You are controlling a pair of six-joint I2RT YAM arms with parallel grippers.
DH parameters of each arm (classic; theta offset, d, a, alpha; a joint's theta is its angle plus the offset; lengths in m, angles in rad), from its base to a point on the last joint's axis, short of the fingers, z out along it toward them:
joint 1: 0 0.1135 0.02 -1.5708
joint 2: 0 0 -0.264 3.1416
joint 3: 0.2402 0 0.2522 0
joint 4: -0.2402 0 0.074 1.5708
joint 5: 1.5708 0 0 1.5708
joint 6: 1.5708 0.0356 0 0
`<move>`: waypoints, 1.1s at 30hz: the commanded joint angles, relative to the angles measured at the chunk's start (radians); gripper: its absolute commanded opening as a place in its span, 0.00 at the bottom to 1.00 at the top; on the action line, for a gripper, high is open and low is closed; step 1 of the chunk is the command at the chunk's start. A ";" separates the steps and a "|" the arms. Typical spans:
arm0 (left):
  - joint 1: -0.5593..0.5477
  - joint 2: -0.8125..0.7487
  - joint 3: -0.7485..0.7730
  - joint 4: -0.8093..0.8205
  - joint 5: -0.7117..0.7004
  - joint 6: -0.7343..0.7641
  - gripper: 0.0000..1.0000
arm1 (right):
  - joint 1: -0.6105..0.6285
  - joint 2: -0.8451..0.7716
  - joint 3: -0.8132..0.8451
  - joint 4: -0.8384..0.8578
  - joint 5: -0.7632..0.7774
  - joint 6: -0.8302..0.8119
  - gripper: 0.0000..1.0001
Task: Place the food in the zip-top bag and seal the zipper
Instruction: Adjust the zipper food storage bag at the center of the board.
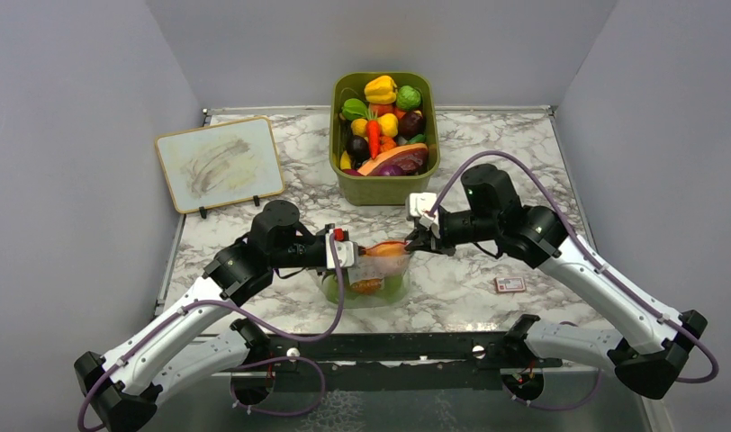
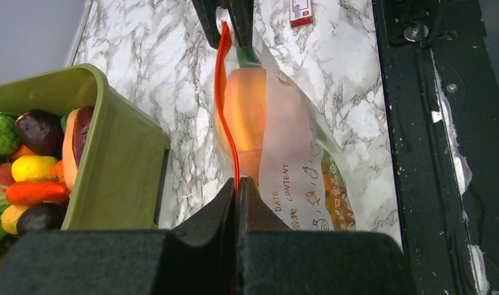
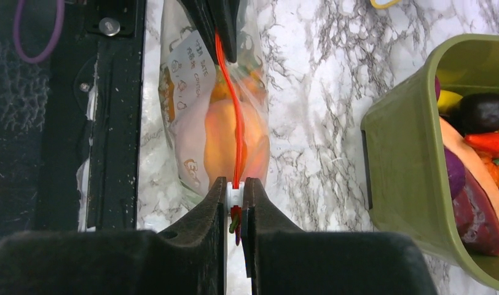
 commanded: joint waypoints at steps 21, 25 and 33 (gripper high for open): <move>0.001 0.018 -0.008 0.092 0.000 0.031 0.00 | 0.001 0.086 0.087 -0.002 0.033 0.069 0.40; 0.001 0.012 -0.007 0.085 0.001 0.033 0.00 | 0.001 0.047 0.114 -0.077 0.064 0.044 0.44; 0.001 0.019 0.001 0.094 0.010 0.028 0.00 | 0.000 0.082 0.188 -0.177 0.042 0.038 0.42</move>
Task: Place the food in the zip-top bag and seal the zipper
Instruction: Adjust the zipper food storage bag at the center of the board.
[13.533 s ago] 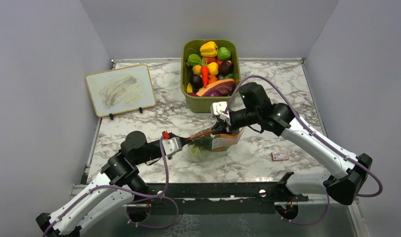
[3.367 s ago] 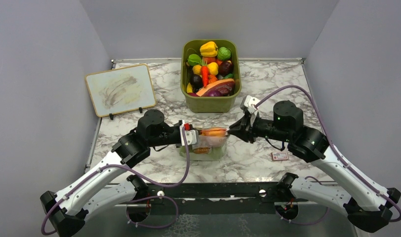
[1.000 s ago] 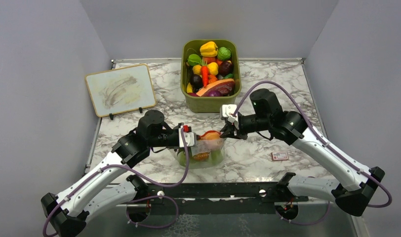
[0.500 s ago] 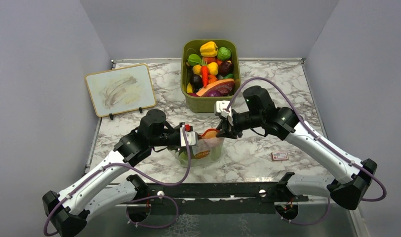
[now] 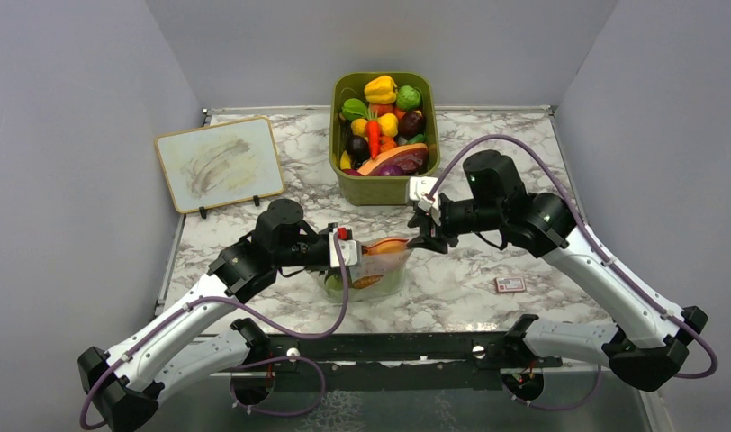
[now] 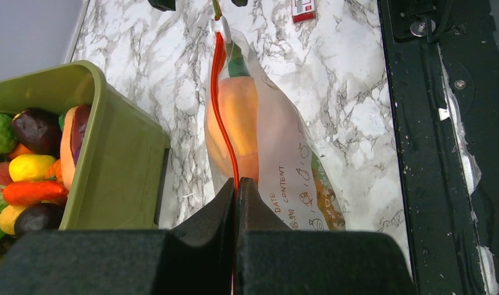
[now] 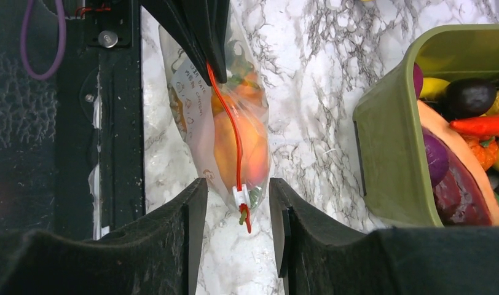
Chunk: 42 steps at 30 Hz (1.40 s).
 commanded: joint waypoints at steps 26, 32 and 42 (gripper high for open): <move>-0.001 0.005 0.006 0.092 0.039 0.012 0.00 | 0.004 0.097 0.038 -0.035 -0.101 -0.006 0.01; -0.001 0.003 0.002 0.102 0.043 0.008 0.00 | 0.005 0.124 0.020 0.056 -0.147 0.031 0.01; -0.001 -0.003 -0.006 0.108 0.040 0.009 0.00 | 0.006 0.150 0.000 0.115 -0.127 0.061 0.03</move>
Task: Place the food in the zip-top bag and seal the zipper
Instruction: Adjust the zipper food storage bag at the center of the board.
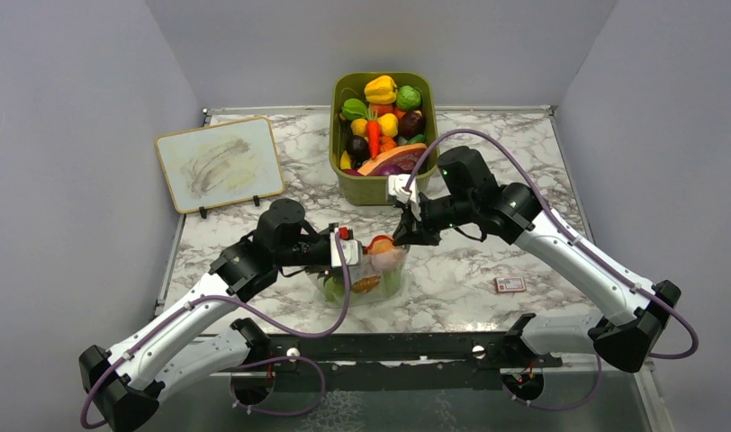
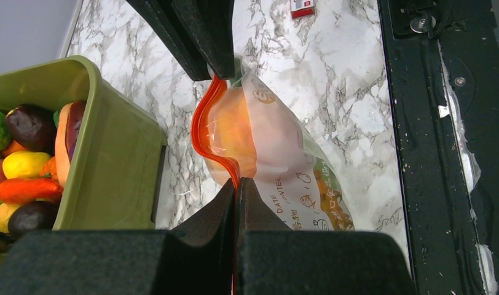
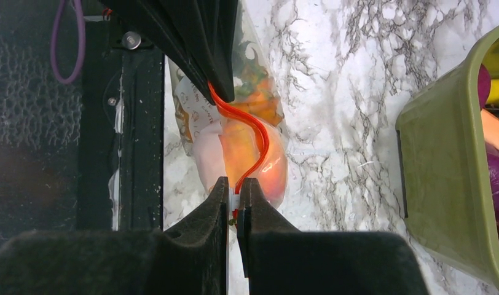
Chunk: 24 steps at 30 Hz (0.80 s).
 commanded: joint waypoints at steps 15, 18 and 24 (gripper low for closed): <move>-0.002 -0.085 -0.019 0.033 0.057 0.082 0.00 | 0.006 -0.253 -0.114 -0.067 0.158 0.002 0.59; -0.002 -0.099 -0.030 0.039 0.081 0.086 0.00 | 0.006 -0.279 -0.155 -0.007 0.167 0.017 0.58; -0.002 -0.107 -0.036 0.052 0.102 0.076 0.00 | 0.006 -0.267 -0.216 0.100 0.098 0.018 0.54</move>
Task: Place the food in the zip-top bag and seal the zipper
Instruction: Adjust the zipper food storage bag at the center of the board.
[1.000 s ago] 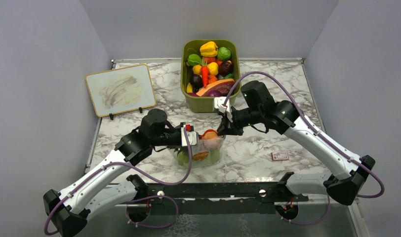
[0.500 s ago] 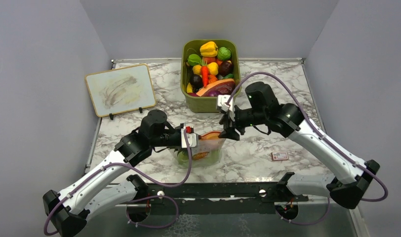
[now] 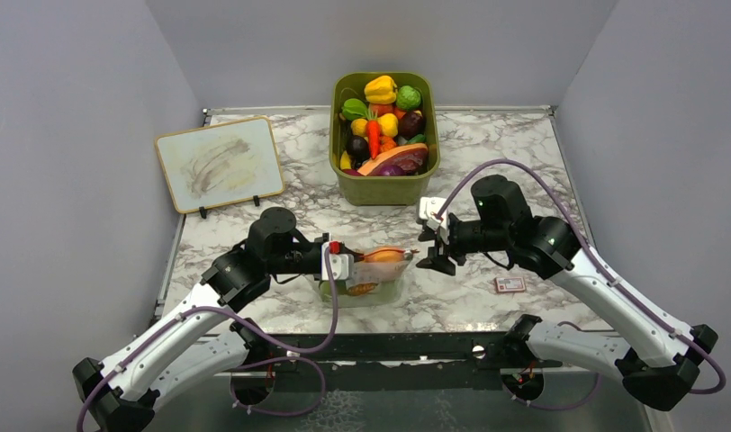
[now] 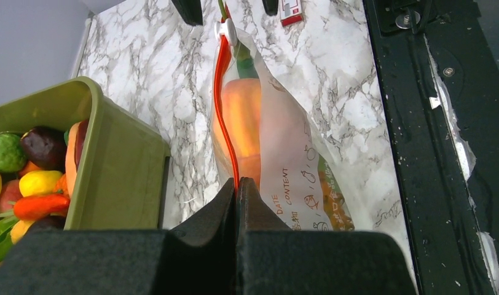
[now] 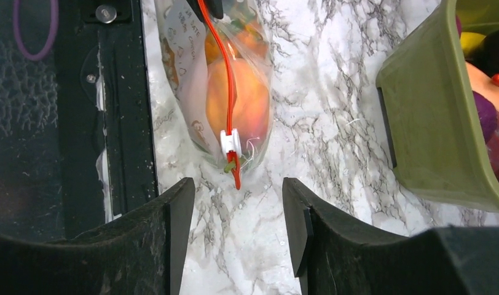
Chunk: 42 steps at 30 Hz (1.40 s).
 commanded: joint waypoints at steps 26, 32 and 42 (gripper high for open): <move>-0.012 0.185 0.077 0.340 0.180 -0.270 0.57 | 0.006 -0.022 -0.150 0.341 -0.251 0.020 0.01; -0.055 0.225 0.078 0.391 0.193 -0.319 0.57 | 0.005 -0.012 -0.160 0.364 -0.253 0.033 0.01; -0.105 0.224 0.072 0.409 0.138 -0.301 0.29 | 0.006 -0.006 -0.167 0.368 -0.251 0.038 0.01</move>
